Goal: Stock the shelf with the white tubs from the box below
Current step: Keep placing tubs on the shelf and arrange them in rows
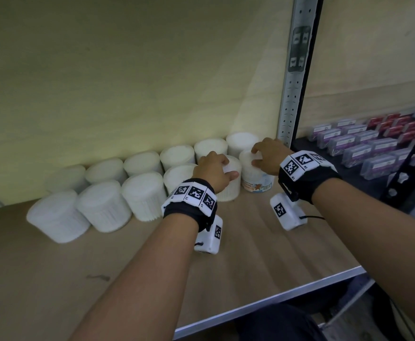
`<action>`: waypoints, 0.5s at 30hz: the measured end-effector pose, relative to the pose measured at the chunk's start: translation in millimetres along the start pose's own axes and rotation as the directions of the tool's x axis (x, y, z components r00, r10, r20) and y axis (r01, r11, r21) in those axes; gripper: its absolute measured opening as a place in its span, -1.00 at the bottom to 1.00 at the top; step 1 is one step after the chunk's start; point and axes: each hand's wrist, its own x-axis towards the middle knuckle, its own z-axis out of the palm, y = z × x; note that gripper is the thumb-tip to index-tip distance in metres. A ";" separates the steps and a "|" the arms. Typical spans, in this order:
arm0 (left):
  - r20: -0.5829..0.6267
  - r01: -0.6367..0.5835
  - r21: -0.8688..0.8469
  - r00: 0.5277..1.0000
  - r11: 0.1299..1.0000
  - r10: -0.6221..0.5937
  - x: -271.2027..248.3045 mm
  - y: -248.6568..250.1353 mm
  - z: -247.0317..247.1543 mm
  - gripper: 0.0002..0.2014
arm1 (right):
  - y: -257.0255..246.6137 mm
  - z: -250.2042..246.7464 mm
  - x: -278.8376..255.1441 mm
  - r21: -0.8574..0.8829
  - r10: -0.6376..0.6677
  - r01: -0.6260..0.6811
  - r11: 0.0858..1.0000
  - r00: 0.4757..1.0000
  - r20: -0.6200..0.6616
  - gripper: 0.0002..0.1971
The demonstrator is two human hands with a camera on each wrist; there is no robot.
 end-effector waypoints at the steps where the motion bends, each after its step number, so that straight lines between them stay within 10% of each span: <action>1: 0.000 -0.001 0.001 1.000 1.000 0.001 0.1 0.2 -0.2 -0.49 | 1.1 -0.4 -0.2 0.008 -0.009 0.009 1.000 1.000 0.009 -0.56; 9: 0.005 0.001 0.009 1.000 1.000 -0.001 -0.7 1.6 -0.5 -0.49 | -0.4 -4.3 -2.1 0.106 -0.024 0.018 0.994 0.998 0.052 -0.53; 15: 0.005 0.002 0.004 1.000 1.000 -0.002 -0.7 2.0 -1.2 -0.49 | -4.8 -3.4 -3.4 0.119 0.078 -0.060 0.991 0.986 -0.150 -0.56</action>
